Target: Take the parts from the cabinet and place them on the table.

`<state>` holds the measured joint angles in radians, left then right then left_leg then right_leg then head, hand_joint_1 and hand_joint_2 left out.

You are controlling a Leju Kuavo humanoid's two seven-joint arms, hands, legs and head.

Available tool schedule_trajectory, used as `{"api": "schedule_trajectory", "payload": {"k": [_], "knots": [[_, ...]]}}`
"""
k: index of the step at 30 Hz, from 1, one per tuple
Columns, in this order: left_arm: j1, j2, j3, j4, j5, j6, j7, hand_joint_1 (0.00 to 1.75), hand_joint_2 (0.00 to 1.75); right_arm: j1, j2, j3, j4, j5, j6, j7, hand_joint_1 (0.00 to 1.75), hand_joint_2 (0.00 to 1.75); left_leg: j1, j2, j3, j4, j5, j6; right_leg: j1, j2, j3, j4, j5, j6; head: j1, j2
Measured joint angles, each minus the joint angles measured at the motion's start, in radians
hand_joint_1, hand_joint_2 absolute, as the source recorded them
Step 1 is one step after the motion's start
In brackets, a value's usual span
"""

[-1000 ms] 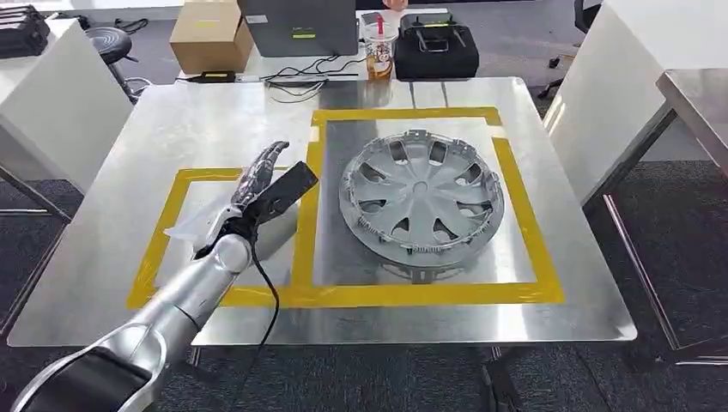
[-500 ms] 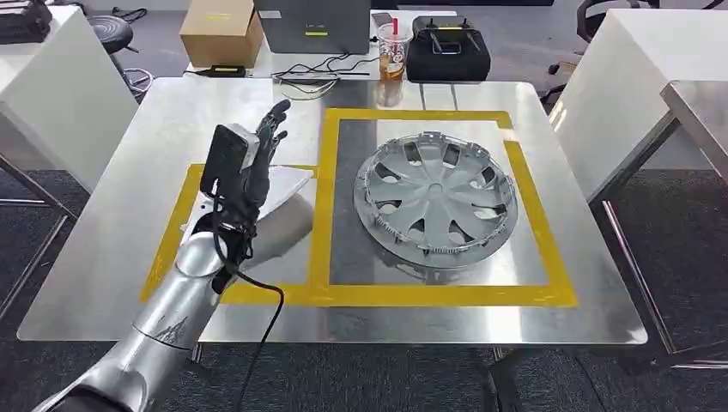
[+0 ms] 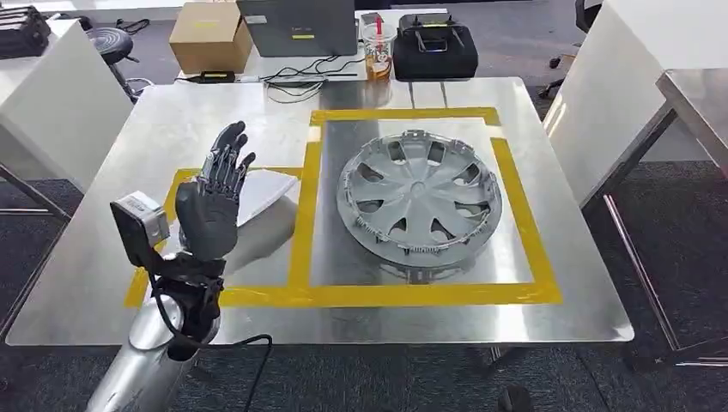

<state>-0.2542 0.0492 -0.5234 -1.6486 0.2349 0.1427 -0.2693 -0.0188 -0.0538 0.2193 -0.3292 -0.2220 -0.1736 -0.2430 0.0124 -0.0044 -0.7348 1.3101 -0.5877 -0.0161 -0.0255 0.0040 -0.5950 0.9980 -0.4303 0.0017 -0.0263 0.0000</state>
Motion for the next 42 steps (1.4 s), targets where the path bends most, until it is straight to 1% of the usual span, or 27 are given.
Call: {"api": "schedule_trajectory", "payload": {"k": [1,2,5,6,9,11,12,14,16,17,18,20,21,22,24,26,27,30,31,32,33,35,36,37,40,41,42], "knots": [[0.018,0.005,0.001,-0.012,0.005,0.002,-0.002,0.0,0.0,0.001,0.0,0.0,0.001,0.0,0.0,0.0,0.0,0.0,0.0,0.0,-0.006,0.012,0.005,0.001,0.001,0.0,0.0,0.0,0.0,0.0,0.0,0.0],[0.032,0.01,0.001,-0.024,0.006,0.003,-0.004,0.0,0.0,0.002,0.0,0.0,0.002,0.0,0.0,0.0,0.0,0.0,0.0,0.0,0.012,-0.024,0.03,0.004,0.003,0.0,0.001,0.0,0.0,0.0,0.0,0.0],[0.063,0.024,0.006,-0.069,0.006,0.01,-0.012,0.0,0.0,0.001,0.0,0.0,0.002,0.001,0.001,0.0,0.0,0.0,-0.007,0.0,0.155,-0.28,0.134,0.028,0.007,0.001,0.005,0.0,0.0,0.001,0.0,0.0],[0.071,0.028,0.009,-0.082,0.006,0.012,-0.013,0.0,0.0,0.001,0.004,0.001,0.003,0.001,0.002,0.0,0.0,0.0,-0.013,0.002,0.166,-0.303,0.123,0.03,0.015,0.0,0.004,0.001,0.0,0.002,0.002,0.0],[0.113,0.039,0.016,-0.115,0.006,0.016,-0.018,0.0,0.0,0.0,0.002,0.002,0.003,0.001,0.003,0.0,0.0,0.0,-0.02,0.003,0.162,-0.304,0.13,0.039,0.01,-0.001,0.005,-0.005,0.006,0.017,0.002,0.0],[0.131,0.042,0.023,-0.137,0.006,0.016,-0.022,0.0,0.0,0.001,0.001,0.002,0.003,0.001,0.007,0.0,0.0,0.0,-0.01,0.005,0.176,-0.328,0.149,0.052,0.011,-0.001,-0.006,0.007,-0.003,0.023,0.003,0.0],[0.136,0.042,0.024,-0.143,0.005,0.015,-0.024,0.0,0.0,0.001,0.001,0.003,0.003,0.001,0.008,0.0,0.0,0.0,-0.01,0.005,0.174,-0.332,0.155,0.061,0.011,-0.001,-0.023,0.045,-0.032,0.018,0.005,0.0],[0.159,0.045,0.027,-0.154,0.004,0.013,-0.025,0.0,0.0,0.0,-0.003,0.003,0.003,0.0,0.008,0.0,0.0,0.0,-0.012,0.005,0.166,-0.331,0.159,0.066,0.01,-0.001,-0.094,0.213,-0.11,0.011,0.006,0.0],[0.18,0.048,0.029,-0.16,0.003,0.008,-0.027,0.0,0.0,0.003,-0.004,0.003,0.003,0.0,0.009,0.0,0.0,0.0,-0.013,0.005,0.16,-0.33,0.162,0.066,0.01,-0.001,-0.133,0.313,-0.139,0.02,0.006,0.0],[0.187,0.049,0.029,-0.163,0.002,0.007,-0.027,0.0,0.0,0.004,-0.004,0.003,0.004,-0.001,0.009,0.0,0.0,0.0,-0.013,0.004,0.159,-0.329,0.163,0.065,0.009,-0.002,-0.118,0.291,-0.129,0.027,0.006,0.0],[0.192,0.05,0.03,-0.167,0.002,0.007,-0.027,0.0,0.0,0.003,-0.005,0.003,0.004,-0.001,0.009,0.001,0.0,0.0,-0.012,0.004,0.158,-0.328,0.164,0.063,0.007,-0.002,-0.077,0.222,-0.103,0.037,0.007,0.0],[0.196,0.052,0.031,-0.175,0.001,0.006,-0.028,0.0,0.0,0.001,-0.007,0.003,0.004,-0.001,0.009,0.001,0.0,0.0,-0.013,0.003,0.157,-0.319,0.163,0.059,0.004,-0.003,0.033,0.026,-0.042,0.049,0.007,0.0],[0.199,0.053,0.032,-0.181,0.001,0.005,-0.029,0.0,0.0,-0.001,-0.007,0.003,0.004,-0.002,0.009,0.001,0.0,0.0,-0.02,0.003,0.151,-0.312,0.161,0.053,0.008,-0.002,0.045,-0.004,-0.045,0.036,0.007,0.0],[0.202,0.054,0.034,-0.185,0.0,0.003,-0.03,0.0,0.0,-0.001,-0.007,0.003,0.004,-0.002,0.009,0.001,0.0,0.0,-0.021,0.003,0.148,-0.31,0.162,0.047,0.009,-0.002,0.046,-0.005,-0.037,0.024,0.004,0.0],[0.207,0.054,0.034,-0.191,0.0,0.002,-0.03,0.0,0.0,0.001,-0.007,0.004,0.004,-0.002,0.009,0.002,0.0,0.0,-0.018,0.003,0.145,-0.312,0.169,0.036,0.014,-0.001,0.041,-0.002,-0.032,0.015,0.005,0.0],[0.209,0.057,0.037,-0.196,0.0,0.002,-0.03,0.0,0.0,0.0,-0.005,0.005,0.004,-0.002,0.009,0.002,0.0,0.0,-0.014,0.002,0.139,-0.301,0.158,0.024,0.002,-0.002,0.039,-0.008,-0.022,0.001,0.006,0.0],[0.209,0.059,0.04,-0.199,0.0,0.002,-0.03,0.0,0.0,-0.001,-0.006,0.005,0.004,-0.002,0.009,0.002,0.0,0.0,-0.012,0.003,0.121,-0.268,0.122,0.016,0.002,-0.003,0.037,-0.008,-0.02,-0.005,0.002,0.0],[0.219,0.061,0.044,-0.203,-0.003,-0.003,-0.031,0.0,0.0,-0.001,-0.006,0.008,0.004,-0.002,0.009,0.002,0.0,0.0,-0.003,0.003,0.039,-0.041,0.0,0.004,0.005,-0.004,0.024,-0.007,-0.012,-0.011,0.0,0.0],[0.225,0.062,0.047,-0.203,-0.004,-0.005,-0.031,0.0,0.0,0.0,-0.006,0.01,0.004,-0.002,0.009,0.002,0.0,0.0,-0.002,0.003,0.025,0.003,-0.013,0.003,0.005,-0.004,0.018,-0.007,-0.007,-0.011,0.001,0.0],[0.229,0.062,0.05,-0.203,-0.005,-0.005,-0.031,0.0,0.0,0.0,-0.006,0.011,0.004,-0.002,0.009,0.002,0.0,0.0,-0.002,0.003,0.037,-0.006,-0.003,0.004,0.005,-0.004,0.013,-0.006,-0.003,-0.01,0.0,0.0],[0.23,0.062,0.052,-0.204,-0.005,-0.005,-0.031,0.0,0.0,0.0,-0.006,0.011,0.004,-0.002,0.009,0.003,0.0,0.0,-0.002,0.003,0.073,-0.063,0.026,0.007,0.005,-0.004,0.009,-0.006,0.0,-0.007,0.0,0.0],[0.23,0.062,0.055,-0.208,-0.005,-0.006,-0.031,0.0,0.0,-0.001,-0.005,0.013,0.004,-0.002,0.009,0.003,0.0,0.0,-0.003,0.003,0.183,-0.242,0.093,0.017,0.007,-0.003,0.007,-0.006,0.006,-0.004,0.0,0.0],[0.229,0.062,0.057,-0.213,-0.006,-0.006,-0.031,0.0,0.0,-0.002,-0.002,0.015,0.004,-0.002,0.009,0.003,0.0,0.0,-0.006,0.003,0.22,-0.311,0.088,0.025,0.006,-0.004,0.006,-0.006,0.01,0.001,0.001,0.0],[0.23,0.062,0.057,-0.214,-0.007,-0.008,-0.031,0.0,0.0,-0.003,-0.002,0.016,0.004,-0.002,0.009,0.003,0.0,0.0,-0.012,0.003,0.219,-0.315,0.091,0.028,0.013,-0.004,0.002,-0.006,0.014,0.008,0.002,0.0],[0.238,0.063,0.06,-0.219,-0.009,-0.011,-0.031,0.0,0.0,-0.005,-0.001,0.018,0.004,-0.002,0.009,0.004,0.0,0.0,-0.019,0.003,0.211,-0.314,0.101,0.043,0.008,-0.005,0.001,-0.013,0.028,0.028,0.0,0.0],[0.238,0.063,0.06,-0.221,-0.01,-0.015,-0.032,0.0,0.0,-0.005,-0.002,0.019,0.004,-0.002,0.008,0.004,0.0,0.0,-0.009,0.006,0.213,-0.333,0.118,0.054,0.009,-0.005,-0.004,-0.01,0.028,0.032,0.001,0.0],[0.239,0.062,0.059,-0.222,-0.011,-0.018,-0.032,0.0,0.0,-0.005,-0.002,0.019,0.004,-0.002,0.008,0.005,0.0,0.0,-0.01,0.007,0.215,-0.338,0.128,0.059,0.008,-0.005,-0.017,0.009,0.004,0.03,0.004,0.0]]}}
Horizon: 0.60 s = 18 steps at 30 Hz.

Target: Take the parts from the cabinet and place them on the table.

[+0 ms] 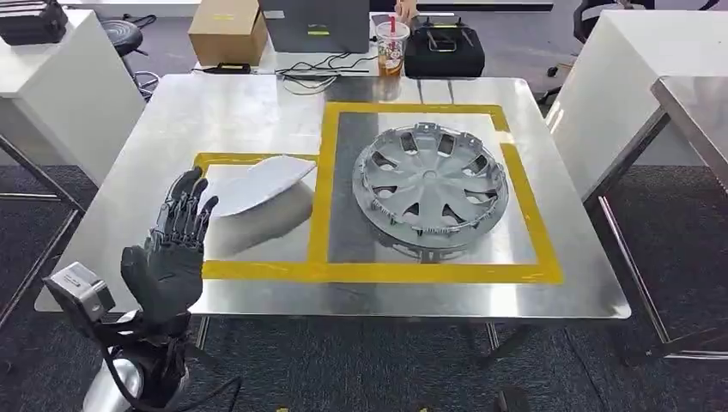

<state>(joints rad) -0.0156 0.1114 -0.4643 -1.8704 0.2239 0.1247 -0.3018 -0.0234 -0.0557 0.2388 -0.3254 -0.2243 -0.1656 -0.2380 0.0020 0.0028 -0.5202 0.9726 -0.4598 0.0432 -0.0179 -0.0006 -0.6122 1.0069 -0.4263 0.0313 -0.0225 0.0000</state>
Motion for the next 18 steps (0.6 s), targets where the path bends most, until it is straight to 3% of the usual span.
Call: {"api": "schedule_trajectory", "payload": {"k": [1,3,4,5,6,8,9,10,13,14,15,16,18], "knots": [[0.001,-0.001,0.0,-0.002,0.0,-0.002,-0.002,0.0,0.0,-0.001,0.0,0.001,0.0,0.0,0.0,0.0,0.0,0.0,-0.001,0.001,-0.01,0.0,0.008,0.009,0.0,0.0,-0.028,0.056,-0.046,-0.009,0.002,0.0],[0.01,-0.001,0.0,-0.002,0.0,-0.002,-0.002,0.0,0.0,-0.001,-0.004,0.004,0.0,-0.002,-0.001,0.0,0.0,0.0,-0.005,0.001,-0.031,0.001,0.022,0.012,0.0,0.0,-0.085,0.224,-0.13,-0.015,0.003,0.0],[0.013,-0.001,0.0,-0.002,-0.002,-0.003,-0.002,0.0,0.0,-0.001,-0.005,0.006,0.0,-0.002,-0.001,0.0,0.0,0.0,-0.006,0.001,-0.041,0.003,0.028,0.013,0.0,0.0,-0.101,0.282,-0.15,-0.011,0.004,0.0],[0.017,-0.001,0.0,-0.001,-0.002,-0.004,-0.002,0.0,0.0,0.0,-0.006,0.006,0.0,-0.003,-0.001,0.0,0.0,0.0,-0.008,0.001,-0.049,0.004,0.033,0.012,-0.001,0.0,-0.095,0.292,-0.15,-0.005,0.004,0.0],[0.019,-0.001,0.0,-0.002,-0.002,-0.004,-0.002,0.0,0.0,-0.001,-0.007,0.007,0.0,-0.003,-0.001,0.0,0.0,0.0,-0.008,0.001,-0.056,0.007,0.037,0.012,-0.001,0.0,-0.065,0.256,-0.137,0.004,0.004,0.0],[0.022,-0.001,0.001,-0.002,-0.003,-0.004,-0.004,0.0,0.0,-0.002,-0.009,0.008,0.0,-0.003,0.0,0.001,0.0,0.0,-0.008,0.0,-0.068,0.013,0.043,0.007,0.0,0.0,0.059,0.066,-0.085,0.017,0.004,0.0],[0.022,-0.001,0.001,-0.002,-0.003,-0.004,-0.005,0.0,0.0,-0.004,-0.011,0.008,0.0,-0.003,0.002,0.001,0.0,0.0,-0.009,0.0,-0.071,0.018,0.045,0.004,0.0,0.0,0.113,-0.02,-0.081,0.013,0.004,0.0],[0.023,-0.001,0.002,-0.003,-0.004,-0.004,-0.005,0.0,0.0,-0.005,-0.011,0.009,0.0,-0.003,0.003,0.002,0.0,0.0,-0.014,0.0,-0.077,0.02,0.05,-0.003,0.008,0.002,0.12,-0.019,-0.07,-0.002,0.002,0.0],[0.027,-0.001,0.002,-0.006,-0.004,-0.005,-0.007,0.0,0.0,-0.005,-0.013,0.01,0.0,-0.003,0.003,0.002,0.0,0.0,-0.011,0.0,-0.082,0.025,0.062,-0.019,0.011,0.003,0.106,-0.022,-0.064,-0.015,0.0,0.0],[0.029,0.0,0.005,-0.008,-0.004,-0.005,-0.007,0.0,0.0,-0.004,-0.012,0.01,0.0,-0.003,0.004,0.002,0.0,0.0,-0.011,-0.001,-0.086,0.029,0.063,-0.024,-0.001,0.002,0.094,-0.032,-0.054,-0.028,0.003,0.0],[0.033,0.0,0.01,-0.01,-0.004,-0.005,-0.008,0.0,0.0,-0.006,-0.01,0.012,0.0,-0.003,0.005,0.003,0.0,0.0,-0.008,-0.004,-0.096,0.046,0.035,-0.031,-0.001,0.0,0.098,-0.031,-0.048,-0.035,0.001,0.0],[0.036,0.0,0.014,-0.012,-0.004,-0.004,-0.008,0.0,0.0,-0.006,-0.011,0.012,0.0,-0.003,0.006,0.004,0.0,0.0,-0.005,-0.004,-0.114,0.095,-0.018,-0.039,-0.001,-0.001,0.089,-0.03,-0.041,-0.045,-0.003,0.0],[0.039,0.0,0.017,-0.014,-0.004,-0.002,-0.009,0.0,0.0,-0.005,-0.011,0.013,0.0,-0.003,0.006,0.004,0.0,0.0,0.003,-0.004,-0.163,0.244,-0.115,-0.049,0.0,-0.001,0.07,-0.028,-0.027,-0.046,-0.003,0.0]]}}
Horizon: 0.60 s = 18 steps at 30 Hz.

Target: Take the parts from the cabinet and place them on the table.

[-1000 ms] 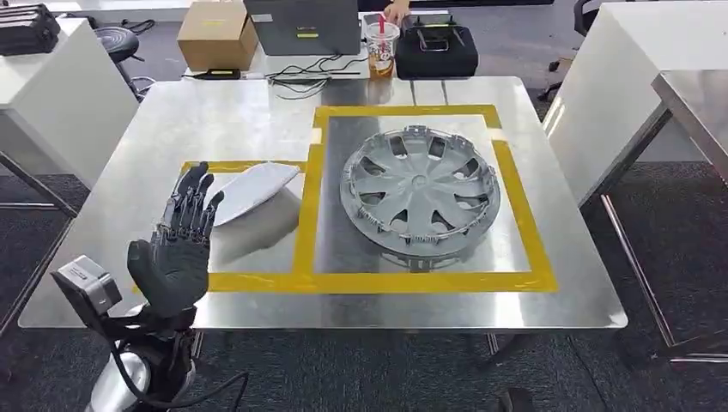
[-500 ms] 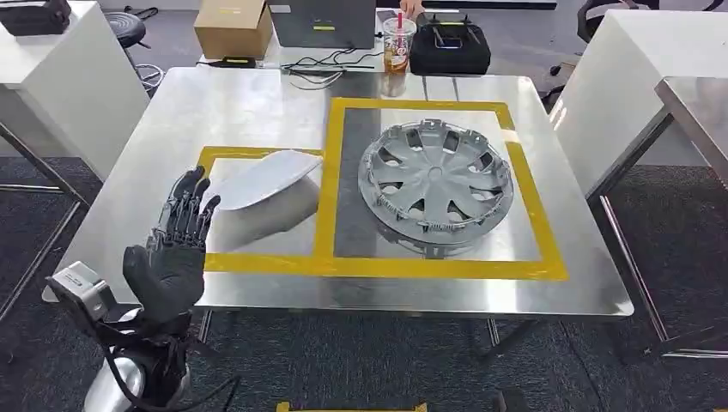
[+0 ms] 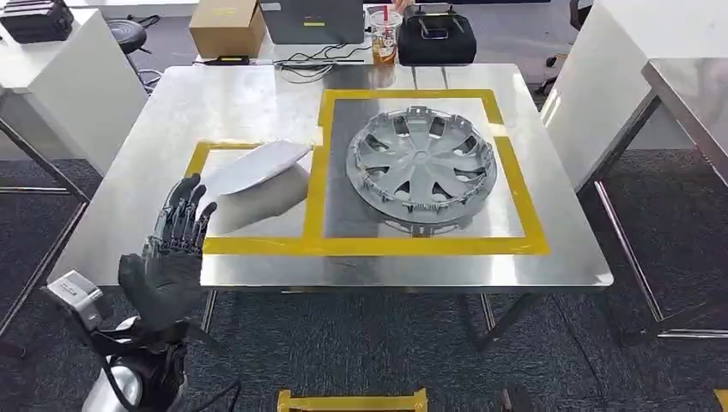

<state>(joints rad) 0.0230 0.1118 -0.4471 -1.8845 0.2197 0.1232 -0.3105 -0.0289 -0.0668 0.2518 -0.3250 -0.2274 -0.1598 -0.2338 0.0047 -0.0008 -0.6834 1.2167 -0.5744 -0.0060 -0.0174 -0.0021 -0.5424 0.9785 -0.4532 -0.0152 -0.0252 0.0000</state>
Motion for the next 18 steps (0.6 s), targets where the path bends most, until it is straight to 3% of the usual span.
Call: {"api": "schedule_trajectory", "payload": {"k": [1,2,3,5,6,7,9,11,12,13,14,16,17,18], "knots": [[0.003,0.0,0.002,0.0,0.0,0.0,0.0,0.0,0.0,0.0,0.0,0.0,0.0,0.0,0.0,0.0,0.0,0.0,0.003,0.0,-0.018,0.066,-0.027,-0.004,0.0,0.0,-0.011,0.001,0.008,0.0,0.0,0.0],[0.006,0.0,0.003,0.0,0.0,0.0,0.0,0.0,0.0,0.001,0.0,0.0,0.0,0.0,0.0,0.0,0.0,0.0,0.005,0.0,-0.014,0.089,-0.027,-0.006,0.0,0.0,-0.021,0.001,0.015,0.002,0.0,0.0],[0.007,0.0,0.004,0.0,0.0,0.0,0.0,0.0,0.0,0.002,0.0,0.001,0.0,0.0,0.0,0.0,0.0,0.0,0.007,0.0,0.011,0.065,-0.007,-0.006,0.0,0.0,-0.029,0.001,0.022,0.004,0.0,0.0],[0.008,0.0,0.006,-0.002,0.0,0.0,0.0,0.0,0.0,0.003,0.0,0.001,0.0,-0.001,0.0,0.003,0.0,0.0,0.007,0.0,0.117,-0.089,0.059,0.0,0.0,0.002,-0.042,0.003,0.032,0.01,0.0,0.0],[0.008,0.0,0.008,-0.005,-0.002,0.0,0.0,0.0,0.0,0.003,0.0,0.002,0.0,-0.002,0.0,0.003,0.0,0.0,0.005,-0.001,0.179,-0.18,0.077,0.007,0.0,0.002,-0.043,0.003,0.038,0.013,-0.001,0.0],[0.008,0.0,0.009,-0.009,-0.002,0.0,0.0,0.0,0.0,0.003,0.005,0.002,0.0,-0.003,0.0,0.005,0.0,0.0,0.0,-0.001,0.214,-0.238,0.056,0.014,0.003,0.002,-0.048,0.003,0.043,0.02,0.0,0.0],[0.012,0.0,0.01,-0.013,-0.002,0.0,0.0,0.0,0.0,0.002,0.004,0.002,0.0,-0.003,0.0,0.007,0.0,0.0,-0.009,-0.001,0.202,-0.235,0.069,0.02,0.001,0.001,-0.048,0.002,0.054,0.036,-0.003,0.0],[0.014,0.0,0.012,-0.016,-0.002,0.0,0.0,0.0,0.0,0.004,0.004,0.002,0.001,-0.003,0.0,0.008,0.0,0.0,-0.01,0.0,0.19,-0.246,0.086,0.038,0.001,0.001,-0.049,-0.008,0.069,0.051,-0.002,0.0],[0.013,-0.002,0.013,-0.018,-0.002,0.0,0.0,0.0,0.0,0.004,0.004,0.002,0.001,-0.004,0.0,0.008,0.0,0.0,-0.002,0.004,0.194,-0.255,0.102,0.046,-0.003,0.001,-0.057,0.004,0.058,0.049,-0.002,0.0],[0.012,-0.003,0.013,-0.018,-0.005,0.0,0.0,0.0,0.0,0.003,0.004,0.003,0.001,-0.004,0.0,0.009,0.0,0.0,-0.003,0.004,0.182,-0.257,0.11,0.056,-0.001,0.001,-0.076,0.04,0.016,0.04,0.002,0.0],[0.016,-0.004,0.014,-0.018,-0.01,0.0,0.0,0.0,0.0,0.003,0.004,0.003,0.001,-0.006,-0.002,0.01,0.0,0.0,-0.004,0.004,0.169,-0.257,0.122,0.061,-0.002,0.002,-0.104,0.115,-0.041,0.03,0.003,0.0],[0.022,-0.005,0.02,-0.018,-0.013,0.001,0.0,0.0,0.0,0.003,0.003,0.003,0.001,-0.007,-0.003,0.01,0.0,0.0,-0.005,0.004,0.142,-0.255,0.14,0.062,-0.002,0.002,-0.157,0.278,-0.119,0.029,0.003,0.0],[0.025,-0.005,0.024,-0.018,-0.014,0.002,0.0,0.0,0.0,0.004,0.003,0.003,0.001,-0.007,-0.003,0.01,0.0,0.0,-0.006,0.005,0.13,-0.255,0.148,0.062,-0.002,0.001,-0.165,0.322,-0.125,0.037,0.003,0.0],[0.028,-0.005,0.026,-0.018,-0.014,0.002,0.001,0.0,0.0,0.004,0.003,0.003,0.001,-0.007,-0.003,0.01,0.0,0.0,-0.006,0.005,0.12,-0.254,0.156,0.06,-0.003,0.001,-0.15,0.318,-0.115,0.047,0.003,0.0]]}}
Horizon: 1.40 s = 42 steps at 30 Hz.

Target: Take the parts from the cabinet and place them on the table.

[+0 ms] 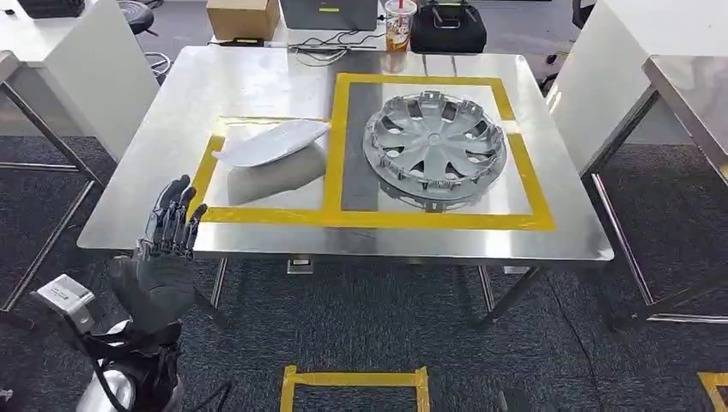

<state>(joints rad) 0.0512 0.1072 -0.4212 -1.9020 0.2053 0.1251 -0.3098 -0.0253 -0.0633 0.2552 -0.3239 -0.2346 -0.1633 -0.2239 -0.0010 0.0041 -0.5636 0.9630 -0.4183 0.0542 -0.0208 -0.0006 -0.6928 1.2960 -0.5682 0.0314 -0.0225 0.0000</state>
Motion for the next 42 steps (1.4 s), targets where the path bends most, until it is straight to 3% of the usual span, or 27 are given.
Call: {"api": "schedule_trajectory", "payload": {"k": [2,3,4,5,7,9,11,13,14,15,16,18,19,20,23,24,25,27,28,29,30,31,33,34,35,41,42], "knots": [[0.002,0.0,0.003,0.0,-0.001,0.0,0.002,0.0,0.0,-0.001,-0.001,0.001,0.0,0.0,0.0,0.0,0.0,0.0,0.001,0.0,-0.02,0.005,0.013,-0.005,-0.002,0.0,0.104,-0.144,0.056,0.02,0.0,0.0],[0.002,-0.001,0.003,0.0,-0.001,0.0,0.002,0.0,0.0,-0.003,-0.001,0.001,0.0,0.0,0.0,0.0,0.0,0.0,0.001,-0.001,-0.028,0.012,0.018,-0.009,-0.002,0.0,0.173,-0.25,0.073,0.02,0.001,0.0],[0.003,-0.001,0.004,0.0,-0.001,0.0,0.002,0.0,0.0,-0.006,-0.001,0.001,0.0,0.0,0.0,0.0,0.0,0.0,-0.003,0.0,-0.038,0.02,0.02,-0.014,0.002,0.0,0.224,-0.328,0.06,0.011,0.002,0.0],[0.003,-0.002,0.006,0.0,-0.002,0.0,0.003,0.0,0.0,-0.007,-0.002,0.001,0.0,0.0,0.0,0.0,0.0,0.0,-0.004,0.0,-0.042,0.023,0.026,-0.02,0.006,0.003,0.219,-0.325,0.066,-0.001,-0.003,0.0],[0.004,-0.002,0.007,0.0,-0.004,0.0,0.004,0.0,0.0,-0.006,-0.001,0.003,0.0,-0.001,0.0,0.001,0.0,0.0,-0.003,0.0,-0.045,0.025,0.037,-0.034,0.009,0.003,0.205,-0.324,0.069,-0.008,0.001,0.0],[0.006,-0.002,0.009,0.0,-0.004,0.001,0.004,0.0,0.0,-0.007,0.002,0.005,0.0,-0.001,0.0,0.0,0.0,0.0,0.002,-0.003,-0.055,0.031,0.034,-0.047,-0.003,0.0,0.191,-0.331,0.087,-0.029,0.005,0.0],[0.007,-0.003,0.014,0.0,-0.012,0.006,0.012,0.0,0.0,-0.008,0.002,0.006,0.0,-0.004,0.0,0.001,0.0,0.0,0.005,-0.004,-0.087,0.111,-0.062,-0.058,-0.002,-0.001,0.178,-0.331,0.101,-0.041,-0.003,0.0],[0.012,-0.003,0.024,0.006,-0.029,0.013,0.026,0.0,0.0,-0.007,0.002,0.009,0.0,-0.007,-0.002,0.001,0.0,0.0,0.009,-0.004,-0.135,0.272,-0.16,-0.066,0.0,-0.001,0.156,-0.329,0.119,-0.043,-0.003,0.0],[0.016,-0.003,0.029,0.013,-0.038,0.021,0.033,0.0,0.0,-0.006,0.002,0.01,0.0,-0.009,-0.003,0.001,0.0,0.0,0.011,-0.004,-0.144,0.326,-0.171,-0.068,0.002,-0.001,0.145,-0.328,0.128,-0.043,-0.003,0.0],[0.02,-0.003,0.034,0.023,-0.048,0.029,0.04,0.0,0.0,-0.005,0.002,0.012,0.001,-0.011,-0.003,0.001,0.0,0.0,0.012,-0.004,-0.132,0.333,-0.156,-0.067,0.003,-0.001,0.134,-0.327,0.136,-0.042,-0.003,0.0],[0.024,-0.004,0.04,0.031,-0.054,0.036,0.05,0.0,0.0,-0.004,0.002,0.014,0.001,-0.015,-0.005,0.001,0.0,0.0,0.012,-0.004,-0.1,0.299,-0.126,-0.065,0.003,0.0,0.124,-0.325,0.142,-0.039,-0.003,0.0],[0.026,-0.005,0.056,0.06,-0.084,0.058,0.075,0.0,0.0,-0.003,0.002,0.016,0.001,-0.021,-0.011,0.001,0.0,0.0,0.011,-0.005,0.018,0.132,-0.067,-0.055,0.005,0.002,0.109,-0.321,0.153,-0.034,-0.004,0.0],[0.025,-0.005,0.063,0.076,-0.091,0.068,0.088,0.0,0.0,-0.003,0.004,0.016,0.001,-0.024,-0.012,0.001,0.0,0.0,0.008,-0.006,0.072,0.04,-0.085,-0.045,0.004,0.002,0.108,-0.32,0.158,-0.029,-0.003,0.0],[0.027,-0.006,0.073,0.101,-0.109,0.085,0.107,0.0,0.0,-0.003,0.009,0.018,0.001,-0.026,-0.013,0.0,0.0,0.0,0.002,-0.006,0.092,0.011,-0.093,-0.042,0.009,0.002,0.102,-0.32,0.166,-0.022,0.0,0.0],[0.029,-0.007,0.104,0.212,-0.156,0.135,0.154,0.0,0.0,0.0,0.009,0.019,0.002,-0.035,-0.016,0.0,0.0,0.0,-0.01,-0.005,0.075,0.012,-0.08,-0.027,0.0,0.0,0.104,-0.327,0.184,-0.002,-0.005,0.0],[0.029,-0.009,0.112,0.247,-0.163,0.15,0.163,0.0,0.0,0.003,0.009,0.019,0.002,-0.039,-0.018,0.0,0.0,0.0,-0.002,-0.003,0.073,-0.002,-0.063,-0.016,0.004,0.001,0.101,-0.327,0.186,0.003,-0.006,0.0],[0.023,-0.016,0.123,0.294,-0.164,0.162,0.168,0.0,0.0,0.005,0.01,0.019,0.002,-0.042,-0.019,0.0,0.0,0.0,0.001,0.002,0.073,-0.007,-0.05,-0.01,0.001,0.001,0.088,-0.308,0.163,0.0,-0.003,0.0],[0.018,-0.025,0.147,0.396,-0.162,0.182,0.177,0.0,0.0,0.006,0.009,0.02,0.002,-0.047,-0.023,0.0,0.0,0.0,0.0,0.002,0.047,-0.008,-0.029,0.0,0.001,0.001,0.041,-0.188,0.065,-0.017,0.0,0.0],[0.018,-0.028,0.161,0.456,-0.163,0.193,0.177,0.0,0.0,0.008,0.008,0.02,0.002,-0.052,-0.025,0.0,0.0,0.0,-0.002,0.003,0.031,-0.006,-0.018,0.001,0.001,0.001,0.009,-0.094,0.017,-0.018,-0.001,0.0],[0.014,-0.029,0.171,0.502,-0.164,0.201,0.179,0.0,0.0,0.011,0.008,0.02,0.002,-0.054,-0.029,0.001,0.0,0.0,-0.002,0.003,0.017,-0.005,-0.009,0.001,0.0,0.001,-0.008,-0.03,-0.002,-0.013,0.001,0.0],[0.01,-0.031,0.18,0.554,-0.173,0.213,0.179,0.0,0.0,0.013,0.008,0.02,0.002,-0.058,-0.031,0.001,0.0,0.0,-0.002,0.004,0.003,-0.004,0.0,0.0,-0.001,0.001,-0.005,-0.007,0.002,-0.004,0.0,0.0],[0.005,-0.031,0.185,0.597,-0.179,0.217,0.18,0.0,0.0,0.015,0.008,0.02,0.003,-0.059,-0.031,0.001,0.0,0.0,-0.002,0.004,-0.008,-0.002,0.008,-0.002,-0.001,0.001,0.021,-0.029,0.02,0.006,0.001,0.0],[-0.008,-0.032,0.197,0.689,-0.184,0.222,0.183,0.0,0.0,0.013,0.008,0.02,0.003,-0.062,-0.031,0.001,0.0,0.0,-0.002,0.003,-0.031,0.007,0.02,-0.008,-0.001,0.0,0.134,-0.193,0.075,0.021,0.001,0.0],[-0.016,-0.032,0.202,0.722,-0.184,0.223,0.183,0.0,0.0,0.011,0.007,0.02,0.003,-0.063,-0.032,0.001,0.0,0.0,-0.002,0.004,-0.039,0.017,0.024,-0.012,0.0,0.0,0.2,-0.294,0.077,0.015,0.001,0.0],[-0.023,-0.033,0.205,0.759,-0.185,0.224,0.183,0.0,0.0,0.009,0.006,0.02,0.003,-0.064,-0.032,0.001,0.0,0.0,-0.006,0.004,-0.05,0.022,0.029,-0.019,0.009,0.002,0.22,-0.331,0.06,-0.002,0.001,0.0],[-0.029,-0.033,0.206,0.789,-0.187,0.226,0.185,0.0,0.0,0.011,0.006,0.02,0.003,-0.065,-0.032,0.001,0.0,0.0,-0.005,0.004,-0.048,0.021,0.034,-0.024,0.009,0.002,0.21,-0.322,0.072,-0.006,-0.003,0.0],[-0.056,-0.033,0.21,0.928,-0.196,0.229,0.181,0.0,0.0,0.007,0.008,0.021,0.003,-0.069,-0.033,0.005,0.0,0.0,0.002,-0.002,-0.069,0.041,0.016,-0.053,0.001,0.001,0.187,-0.333,0.099,-0.039,0.005,0.0]]}}
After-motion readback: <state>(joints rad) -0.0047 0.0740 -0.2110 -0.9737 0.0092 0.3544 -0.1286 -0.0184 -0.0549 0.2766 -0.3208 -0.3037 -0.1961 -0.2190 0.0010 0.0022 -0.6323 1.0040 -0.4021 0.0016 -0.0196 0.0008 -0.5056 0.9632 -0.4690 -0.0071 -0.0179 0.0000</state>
